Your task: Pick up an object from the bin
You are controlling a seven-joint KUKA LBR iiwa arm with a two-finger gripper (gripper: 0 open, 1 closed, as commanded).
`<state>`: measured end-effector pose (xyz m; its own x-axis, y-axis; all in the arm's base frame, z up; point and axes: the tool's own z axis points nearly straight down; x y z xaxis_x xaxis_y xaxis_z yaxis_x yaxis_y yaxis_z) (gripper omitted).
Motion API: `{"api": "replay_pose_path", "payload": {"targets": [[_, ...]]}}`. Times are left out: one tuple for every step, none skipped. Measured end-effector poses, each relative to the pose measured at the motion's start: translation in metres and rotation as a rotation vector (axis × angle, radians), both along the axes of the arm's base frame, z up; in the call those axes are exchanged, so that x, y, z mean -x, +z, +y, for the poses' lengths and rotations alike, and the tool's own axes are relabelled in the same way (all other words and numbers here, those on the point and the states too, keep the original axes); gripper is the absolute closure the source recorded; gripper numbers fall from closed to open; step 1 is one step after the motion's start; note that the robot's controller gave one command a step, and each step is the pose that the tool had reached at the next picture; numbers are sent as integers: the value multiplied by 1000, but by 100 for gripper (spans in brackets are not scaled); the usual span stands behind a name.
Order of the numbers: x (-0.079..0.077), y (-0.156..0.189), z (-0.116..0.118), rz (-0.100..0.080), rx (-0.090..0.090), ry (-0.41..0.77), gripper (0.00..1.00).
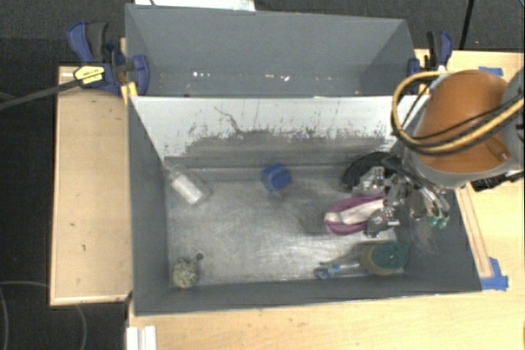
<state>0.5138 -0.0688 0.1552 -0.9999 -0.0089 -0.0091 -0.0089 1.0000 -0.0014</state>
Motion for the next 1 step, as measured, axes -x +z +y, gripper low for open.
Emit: {"api": "replay_pose_path", "payload": {"targets": [[-1, 3, 0, 6, -1, -1, 100]]}}
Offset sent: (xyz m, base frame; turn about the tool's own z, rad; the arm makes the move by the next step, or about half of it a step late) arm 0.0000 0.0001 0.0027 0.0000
